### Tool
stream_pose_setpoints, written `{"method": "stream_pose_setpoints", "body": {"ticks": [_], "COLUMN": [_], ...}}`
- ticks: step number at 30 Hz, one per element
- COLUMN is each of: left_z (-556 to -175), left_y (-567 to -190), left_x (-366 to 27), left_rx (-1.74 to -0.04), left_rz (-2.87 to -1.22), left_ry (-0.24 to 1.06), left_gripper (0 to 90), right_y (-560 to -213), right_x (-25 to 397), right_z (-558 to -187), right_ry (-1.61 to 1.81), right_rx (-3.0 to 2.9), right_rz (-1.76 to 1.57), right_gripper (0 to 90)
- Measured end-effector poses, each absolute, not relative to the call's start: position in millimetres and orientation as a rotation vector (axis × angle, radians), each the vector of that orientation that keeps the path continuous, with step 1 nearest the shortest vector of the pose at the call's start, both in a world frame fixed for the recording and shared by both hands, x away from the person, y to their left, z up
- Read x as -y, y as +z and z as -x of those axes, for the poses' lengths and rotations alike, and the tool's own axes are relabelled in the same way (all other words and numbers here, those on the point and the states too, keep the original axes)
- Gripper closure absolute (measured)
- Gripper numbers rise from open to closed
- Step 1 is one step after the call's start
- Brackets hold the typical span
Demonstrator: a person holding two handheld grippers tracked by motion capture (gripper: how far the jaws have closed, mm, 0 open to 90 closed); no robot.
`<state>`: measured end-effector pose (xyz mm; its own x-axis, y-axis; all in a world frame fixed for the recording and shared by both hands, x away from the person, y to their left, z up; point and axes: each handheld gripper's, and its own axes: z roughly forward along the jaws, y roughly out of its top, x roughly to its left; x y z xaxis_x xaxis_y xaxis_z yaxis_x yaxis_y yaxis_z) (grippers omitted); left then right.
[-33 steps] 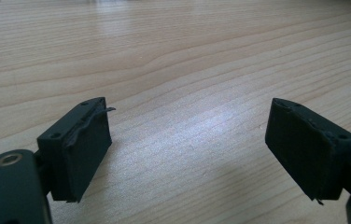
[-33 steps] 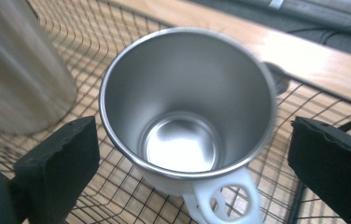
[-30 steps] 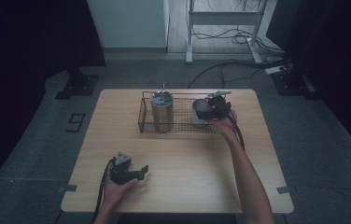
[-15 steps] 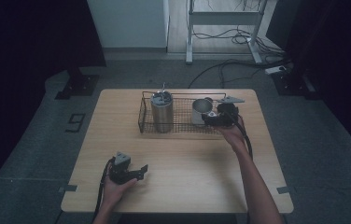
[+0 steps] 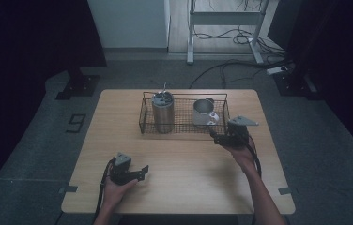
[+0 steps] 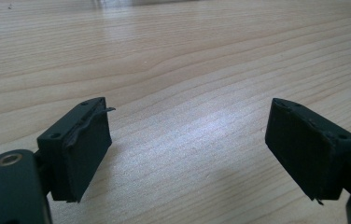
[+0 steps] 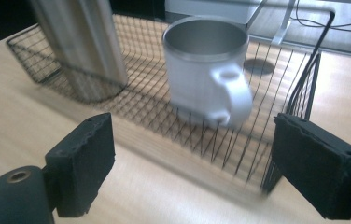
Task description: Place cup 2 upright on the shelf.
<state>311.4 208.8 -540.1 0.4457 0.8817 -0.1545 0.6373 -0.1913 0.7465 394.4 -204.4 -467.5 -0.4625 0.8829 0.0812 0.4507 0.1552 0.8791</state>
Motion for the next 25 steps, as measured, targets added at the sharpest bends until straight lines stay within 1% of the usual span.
{"method": "stream_pose_setpoints", "body": {"ticks": [8, 15, 19, 25], "left_z": [-311, -311, -311, -311], "left_y": [-541, -541, -541, -542], "left_x": [-207, -206, -205, -205], "left_rx": [-1.279, -1.277, -1.272, -1.269], "left_rz": [-1.925, -1.930, -1.935, -1.940], "left_ry": [0.401, 0.403, 0.403, 0.405], "left_gripper": [14.2, 14.2, 14.3, 14.2], "right_y": [-498, -522, -528, -528], "right_x": [221, 235, 238, 238], "right_z": [-358, -336, -331, -330], "right_ry": [1.255, 1.246, 1.215, 1.216], "right_rx": [-1.986, -1.985, -2.007, -2.005], "right_rz": [-1.297, -1.346, -1.352, -1.339], "right_gripper": [15.4, 17.6, 18.2, 18.2]}}
